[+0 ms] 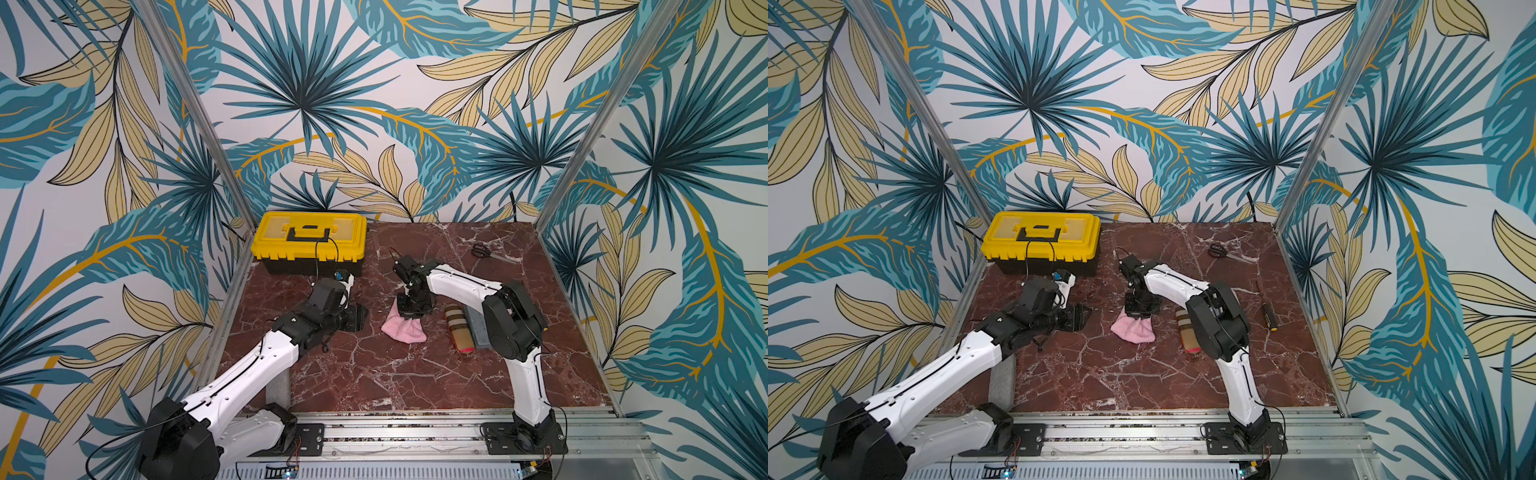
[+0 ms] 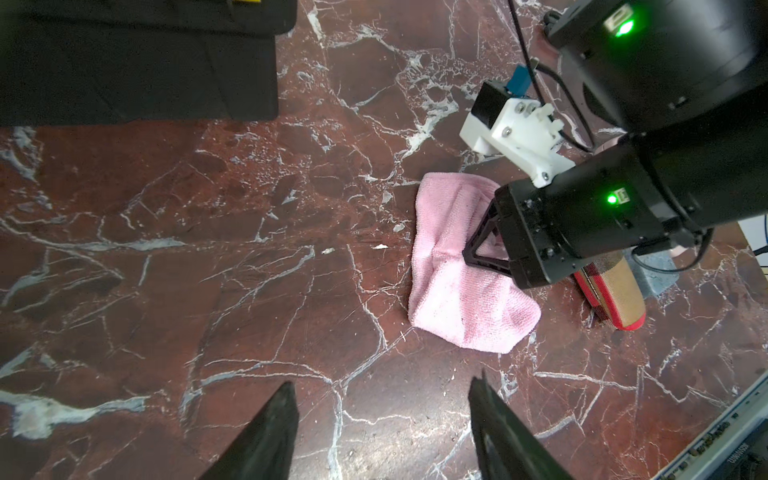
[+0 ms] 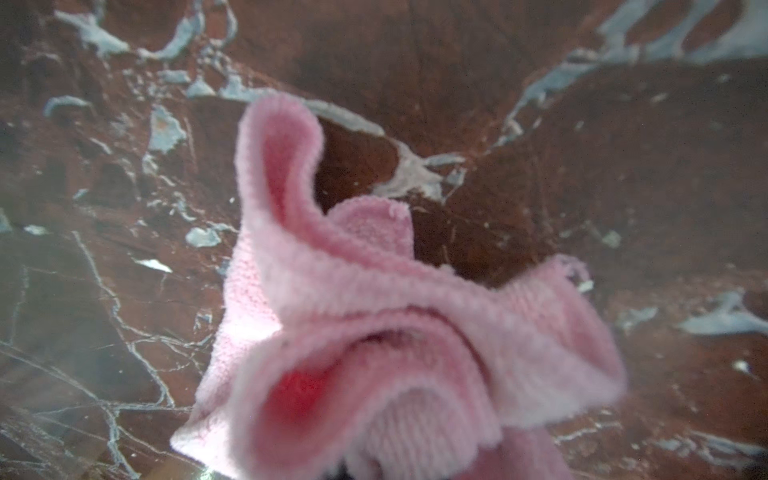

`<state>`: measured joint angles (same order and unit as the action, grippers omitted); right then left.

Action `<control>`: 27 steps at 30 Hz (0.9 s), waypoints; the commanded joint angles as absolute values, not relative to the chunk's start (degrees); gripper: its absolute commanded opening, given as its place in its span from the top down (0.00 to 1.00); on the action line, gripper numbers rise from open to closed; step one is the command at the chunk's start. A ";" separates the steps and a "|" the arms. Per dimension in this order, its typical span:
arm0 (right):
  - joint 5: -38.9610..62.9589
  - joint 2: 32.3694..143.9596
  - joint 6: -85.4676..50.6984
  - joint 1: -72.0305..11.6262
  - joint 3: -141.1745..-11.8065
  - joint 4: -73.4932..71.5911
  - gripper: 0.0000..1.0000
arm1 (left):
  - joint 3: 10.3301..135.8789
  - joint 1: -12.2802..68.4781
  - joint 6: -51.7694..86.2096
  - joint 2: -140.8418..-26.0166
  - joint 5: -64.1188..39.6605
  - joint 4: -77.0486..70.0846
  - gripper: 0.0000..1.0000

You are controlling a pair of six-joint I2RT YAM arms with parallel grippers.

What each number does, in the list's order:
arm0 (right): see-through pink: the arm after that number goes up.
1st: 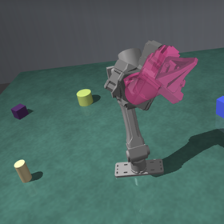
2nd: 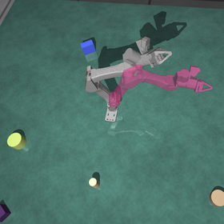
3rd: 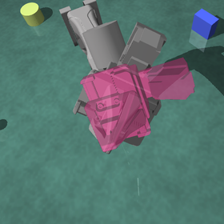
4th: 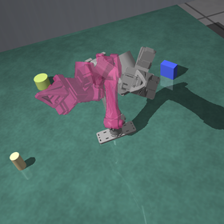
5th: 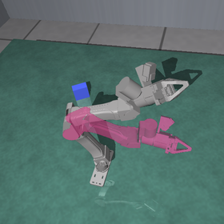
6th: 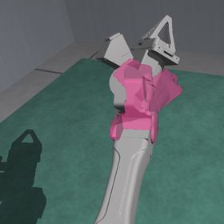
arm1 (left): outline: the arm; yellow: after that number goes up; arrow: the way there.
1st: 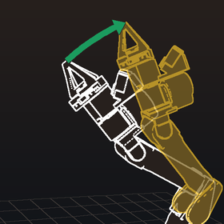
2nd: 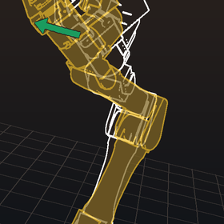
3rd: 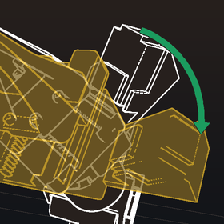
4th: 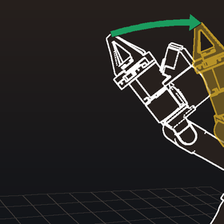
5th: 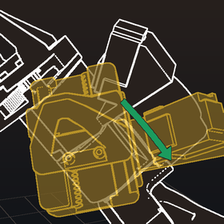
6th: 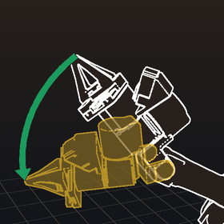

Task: Wipe the eyeglass case
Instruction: Pick up the cleaning item at the center of the board.

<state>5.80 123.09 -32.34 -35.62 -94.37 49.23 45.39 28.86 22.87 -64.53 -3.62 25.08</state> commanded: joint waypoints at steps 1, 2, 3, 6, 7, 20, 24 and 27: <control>4.92 124.98 -30.53 -35.68 -95.58 50.77 0.91 | 44.12 28.49 22.07 -64.47 -2.60 23.52 0.33; 5.01 125.00 -30.24 -35.68 -96.07 51.37 0.92 | 44.12 28.50 21.98 -64.44 -2.38 23.47 0.33; 5.01 125.05 -30.08 -35.68 -96.43 51.58 0.93 | 44.11 28.56 21.84 -64.42 -2.36 23.42 0.33; 4.84 124.41 -29.64 -35.68 -97.35 52.40 0.95 | 43.86 28.48 21.47 -64.68 -2.38 23.07 0.33; 4.87 124.14 -29.62 -35.68 -97.70 52.66 0.96 | 43.81 28.52 21.36 -64.84 -2.38 23.03 0.33; 0.49 122.82 -27.76 -36.72 -105.47 57.34 1.00 | 44.21 28.53 19.32 -64.48 -3.20 23.92 0.32; -0.18 123.25 -29.76 -39.49 -105.24 54.58 1.00 | 43.52 28.31 20.91 -61.97 -0.75 25.63 0.32; -1.68 125.37 -30.45 -42.23 -108.16 55.57 1.00 | 43.42 27.86 24.15 -60.28 1.30 26.76 0.32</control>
<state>0.30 123.81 -29.32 -39.77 -106.32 54.87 44.77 28.58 21.63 -62.41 -1.39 25.34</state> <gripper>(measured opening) 0.094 0.679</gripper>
